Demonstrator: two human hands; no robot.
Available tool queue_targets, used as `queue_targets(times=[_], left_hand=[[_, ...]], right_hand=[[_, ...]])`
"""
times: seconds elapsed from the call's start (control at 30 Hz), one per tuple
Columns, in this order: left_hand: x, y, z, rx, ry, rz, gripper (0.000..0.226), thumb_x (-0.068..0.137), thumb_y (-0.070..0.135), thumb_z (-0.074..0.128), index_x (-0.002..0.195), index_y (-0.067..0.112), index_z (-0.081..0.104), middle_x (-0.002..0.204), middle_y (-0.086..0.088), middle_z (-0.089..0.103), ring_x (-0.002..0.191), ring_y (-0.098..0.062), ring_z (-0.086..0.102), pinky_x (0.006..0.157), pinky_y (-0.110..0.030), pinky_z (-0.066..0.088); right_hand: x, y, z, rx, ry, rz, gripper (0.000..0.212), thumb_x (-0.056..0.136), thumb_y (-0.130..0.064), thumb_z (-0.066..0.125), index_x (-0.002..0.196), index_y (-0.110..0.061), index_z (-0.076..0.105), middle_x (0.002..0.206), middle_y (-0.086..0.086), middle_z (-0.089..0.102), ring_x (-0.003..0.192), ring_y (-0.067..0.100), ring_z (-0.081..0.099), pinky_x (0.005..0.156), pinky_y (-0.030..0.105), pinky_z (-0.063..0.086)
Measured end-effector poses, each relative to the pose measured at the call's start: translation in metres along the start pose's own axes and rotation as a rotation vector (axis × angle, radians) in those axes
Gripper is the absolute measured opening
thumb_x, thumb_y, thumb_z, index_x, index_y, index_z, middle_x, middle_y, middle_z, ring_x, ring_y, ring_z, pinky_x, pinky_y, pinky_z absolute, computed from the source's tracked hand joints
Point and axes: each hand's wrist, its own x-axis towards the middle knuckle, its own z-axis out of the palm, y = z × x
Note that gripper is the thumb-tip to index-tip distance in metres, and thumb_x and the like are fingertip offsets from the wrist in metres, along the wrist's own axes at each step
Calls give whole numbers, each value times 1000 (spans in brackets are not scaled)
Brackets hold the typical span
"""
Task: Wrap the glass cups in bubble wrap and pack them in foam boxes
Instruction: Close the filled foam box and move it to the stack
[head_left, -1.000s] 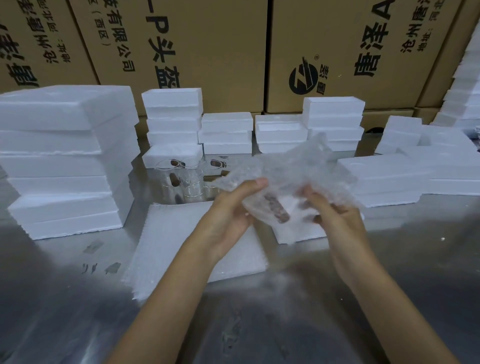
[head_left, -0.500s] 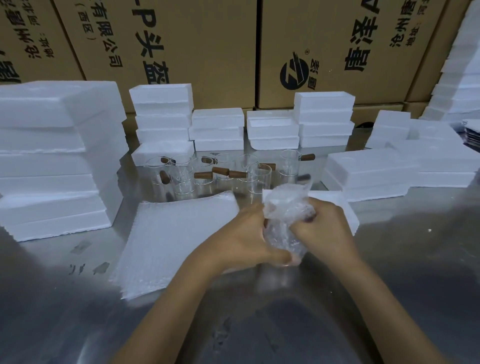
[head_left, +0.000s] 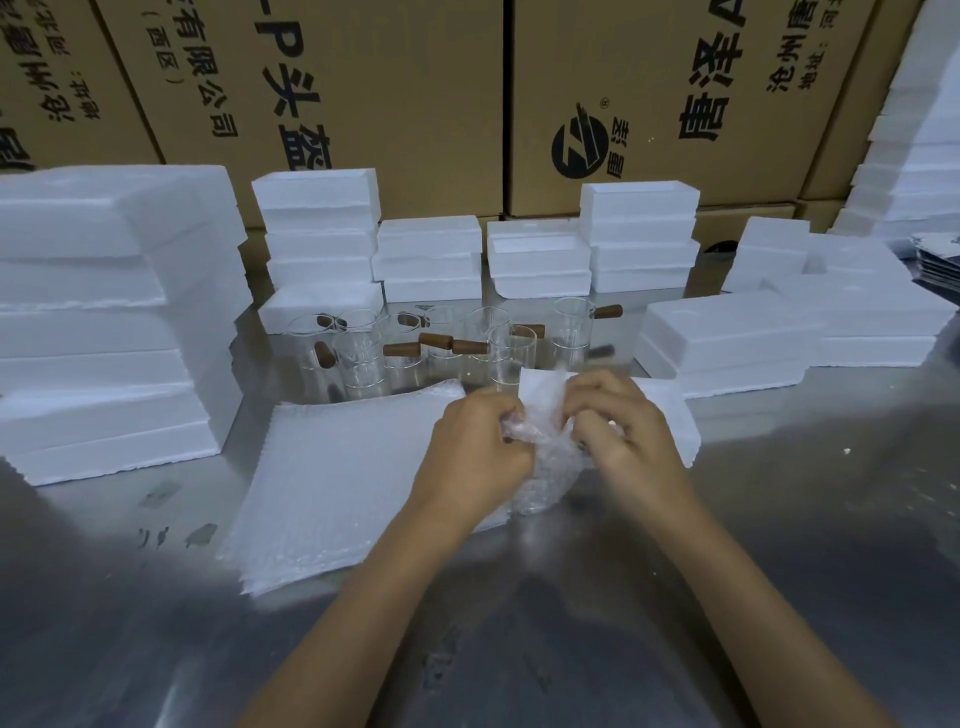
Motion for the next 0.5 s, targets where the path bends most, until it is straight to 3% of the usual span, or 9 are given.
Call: queue_targets(times=[0.1, 0.2, 0.3, 0.37, 0.43, 0.5], left_hand=[[1, 2, -4, -179, -109, -87, 25, 70, 13, 67, 87, 30, 57, 78, 10, 59, 62, -3, 53, 54, -17, 37], [2, 5, -15, -326, -117, -7, 20, 66, 22, 57, 85, 31, 58, 81, 8, 61, 55, -4, 44, 56, -19, 38], [-1, 2, -20, 6, -117, 124, 19, 74, 30, 49, 77, 28, 67, 75, 10, 66, 58, -8, 51, 59, -28, 44], [-4, -1, -18, 256, -168, 174, 30, 78, 33, 40, 76, 21, 67, 70, 0, 64, 63, -16, 55, 56, -32, 42], [-5, -3, -14, 347, -201, 202, 36, 80, 34, 33, 69, 12, 60, 64, -7, 58, 60, -21, 52, 51, -33, 31], [-6, -2, -13, 370, -196, 217, 36, 80, 35, 32, 64, 12, 54, 61, -6, 55, 58, -20, 50, 50, -31, 24]], right_hand=[[-3, 7, 6, -275, -134, -24, 26, 81, -25, 39, 71, -13, 61, 87, -16, 53, 91, 10, 43, 81, 28, 33], [-4, 11, 11, -415, -163, -80, 19, 81, -22, 38, 69, -15, 52, 91, -12, 55, 89, 11, 39, 78, 28, 28], [-4, 8, 11, -278, -65, -28, 28, 79, -26, 41, 61, -15, 58, 92, -9, 62, 92, 11, 46, 79, 21, 35], [-3, 4, 7, -115, 80, 23, 27, 77, -27, 44, 64, -14, 64, 88, -13, 65, 96, 9, 55, 78, 15, 40], [-2, 1, 4, 13, 193, 8, 26, 78, -25, 43, 68, -18, 67, 84, -13, 68, 94, 11, 61, 77, 22, 46], [-2, -1, 4, 8, 174, -23, 31, 78, -24, 41, 67, -18, 69, 81, -12, 69, 93, 13, 62, 78, 29, 49]])
